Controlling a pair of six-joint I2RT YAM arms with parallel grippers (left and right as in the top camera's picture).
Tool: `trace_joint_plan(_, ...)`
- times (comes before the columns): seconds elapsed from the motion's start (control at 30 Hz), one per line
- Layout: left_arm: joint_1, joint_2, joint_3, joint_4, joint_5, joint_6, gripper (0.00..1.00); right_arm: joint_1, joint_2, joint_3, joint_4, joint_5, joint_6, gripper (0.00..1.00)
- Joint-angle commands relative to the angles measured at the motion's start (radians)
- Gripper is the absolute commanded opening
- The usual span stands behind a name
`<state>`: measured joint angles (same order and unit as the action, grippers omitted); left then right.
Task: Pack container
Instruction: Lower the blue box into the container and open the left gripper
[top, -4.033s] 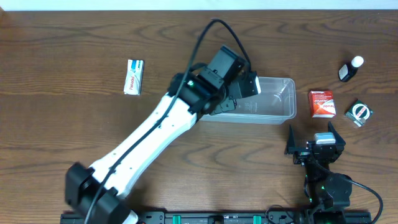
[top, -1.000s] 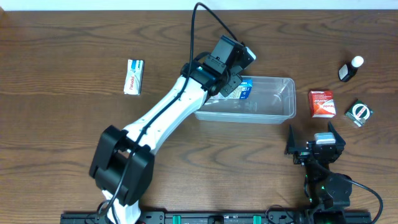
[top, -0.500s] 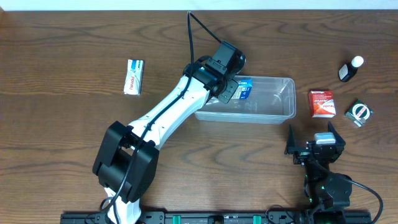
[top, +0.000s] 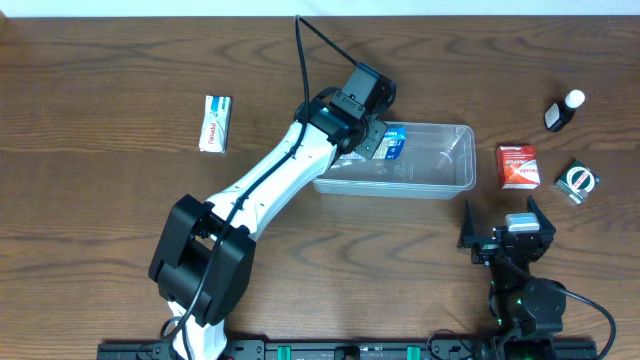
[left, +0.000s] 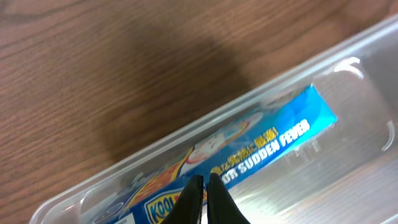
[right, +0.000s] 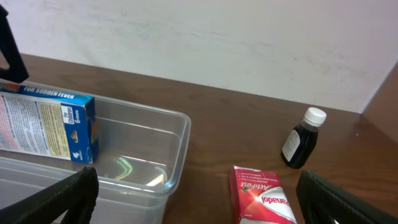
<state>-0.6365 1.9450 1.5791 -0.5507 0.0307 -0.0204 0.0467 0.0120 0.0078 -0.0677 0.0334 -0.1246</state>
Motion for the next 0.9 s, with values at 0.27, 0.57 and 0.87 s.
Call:
trace_joint_plan(0.27, 0.007, 0.019, -0.005, 0.037, -0.072, -0.094, 0.06, -0.008, -0.005, -0.002, -0.004, 0.000, -0.004, 0.99)
trace_joint_plan(0.57, 0.007, 0.029, -0.005, 0.038, -0.072, -0.094, 0.06, -0.008, -0.005, -0.002, -0.004, 0.000, -0.004, 0.99)
trace_joint_plan(0.87, 0.013, 0.073, -0.005, 0.035, -0.072, -0.094, 0.06, -0.008, -0.005, -0.002, -0.004, 0.000, -0.004, 0.99)
